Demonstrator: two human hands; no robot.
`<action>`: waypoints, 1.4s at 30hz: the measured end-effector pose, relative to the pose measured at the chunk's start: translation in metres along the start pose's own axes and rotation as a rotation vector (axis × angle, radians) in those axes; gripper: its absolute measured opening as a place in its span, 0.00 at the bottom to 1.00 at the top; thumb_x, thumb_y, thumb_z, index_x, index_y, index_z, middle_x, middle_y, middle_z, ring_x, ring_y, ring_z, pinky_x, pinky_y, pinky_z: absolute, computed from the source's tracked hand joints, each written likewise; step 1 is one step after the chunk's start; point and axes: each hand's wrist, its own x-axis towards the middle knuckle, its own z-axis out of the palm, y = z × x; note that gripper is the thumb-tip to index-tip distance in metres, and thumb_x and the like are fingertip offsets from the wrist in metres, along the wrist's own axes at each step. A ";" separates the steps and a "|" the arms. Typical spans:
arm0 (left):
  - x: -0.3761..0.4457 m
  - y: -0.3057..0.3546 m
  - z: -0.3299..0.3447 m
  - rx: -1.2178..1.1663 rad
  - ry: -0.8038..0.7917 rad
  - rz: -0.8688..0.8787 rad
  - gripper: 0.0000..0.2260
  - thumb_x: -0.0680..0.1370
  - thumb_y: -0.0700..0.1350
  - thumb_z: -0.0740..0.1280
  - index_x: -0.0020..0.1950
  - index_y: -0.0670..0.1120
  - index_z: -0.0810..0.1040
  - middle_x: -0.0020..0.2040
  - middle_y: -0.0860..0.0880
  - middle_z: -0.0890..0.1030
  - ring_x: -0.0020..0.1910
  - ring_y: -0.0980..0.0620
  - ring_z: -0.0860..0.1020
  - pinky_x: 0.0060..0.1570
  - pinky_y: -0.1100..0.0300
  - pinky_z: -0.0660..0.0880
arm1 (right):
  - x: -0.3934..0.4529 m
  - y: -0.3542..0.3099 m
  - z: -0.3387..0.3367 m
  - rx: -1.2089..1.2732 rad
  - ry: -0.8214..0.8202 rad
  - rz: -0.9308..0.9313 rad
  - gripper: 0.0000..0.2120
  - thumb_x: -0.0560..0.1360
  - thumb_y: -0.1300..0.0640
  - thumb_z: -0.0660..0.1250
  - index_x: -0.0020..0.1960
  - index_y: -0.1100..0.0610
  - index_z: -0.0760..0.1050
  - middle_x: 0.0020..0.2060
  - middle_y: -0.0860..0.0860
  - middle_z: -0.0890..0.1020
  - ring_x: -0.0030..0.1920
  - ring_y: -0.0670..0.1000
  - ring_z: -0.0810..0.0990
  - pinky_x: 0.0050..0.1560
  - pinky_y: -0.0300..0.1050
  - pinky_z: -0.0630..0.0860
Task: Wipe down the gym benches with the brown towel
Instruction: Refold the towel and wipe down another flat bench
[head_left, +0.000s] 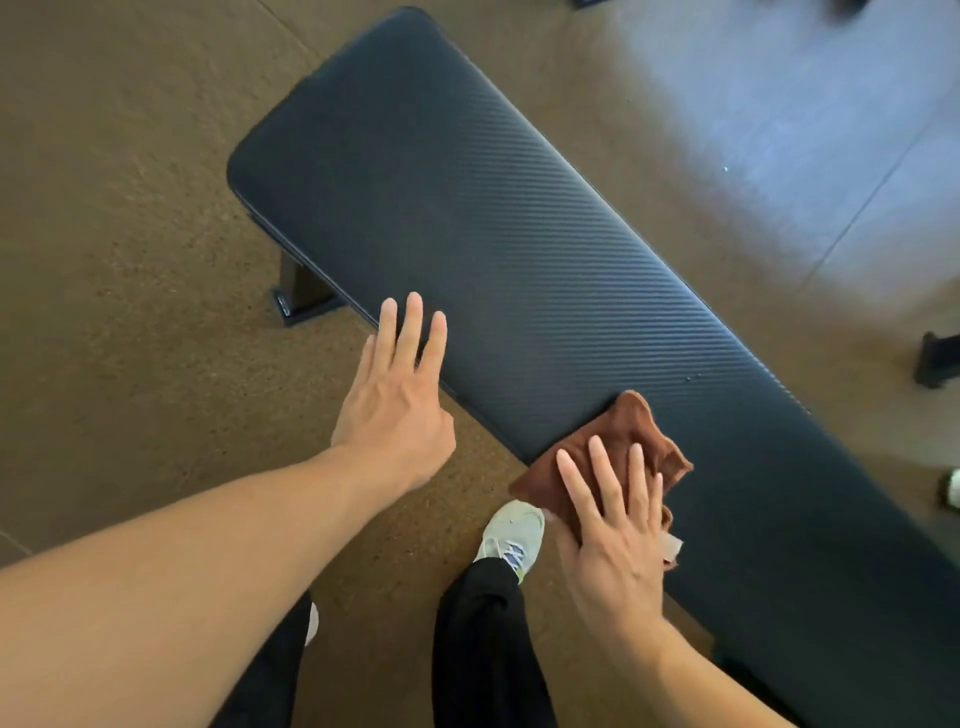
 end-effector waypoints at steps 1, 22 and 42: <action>0.000 0.000 0.000 0.044 -0.006 0.005 0.40 0.80 0.47 0.61 0.83 0.50 0.35 0.82 0.47 0.31 0.80 0.46 0.31 0.80 0.49 0.43 | 0.011 -0.011 0.001 0.000 0.011 0.018 0.29 0.83 0.41 0.60 0.81 0.45 0.60 0.82 0.50 0.59 0.83 0.62 0.50 0.78 0.73 0.55; 0.018 0.066 0.006 0.712 -0.124 -0.163 0.54 0.77 0.70 0.63 0.78 0.29 0.43 0.80 0.28 0.48 0.79 0.27 0.49 0.74 0.46 0.68 | -0.002 0.119 -0.035 -0.060 -0.264 -0.071 0.33 0.82 0.32 0.51 0.84 0.42 0.50 0.84 0.48 0.48 0.83 0.60 0.40 0.80 0.70 0.46; 0.007 0.049 0.052 0.355 0.145 -0.258 0.56 0.72 0.52 0.73 0.80 0.38 0.32 0.81 0.37 0.33 0.80 0.35 0.36 0.77 0.34 0.52 | 0.005 0.108 -0.025 -0.128 -0.233 -0.051 0.36 0.81 0.28 0.39 0.83 0.41 0.37 0.83 0.45 0.35 0.80 0.53 0.27 0.80 0.62 0.32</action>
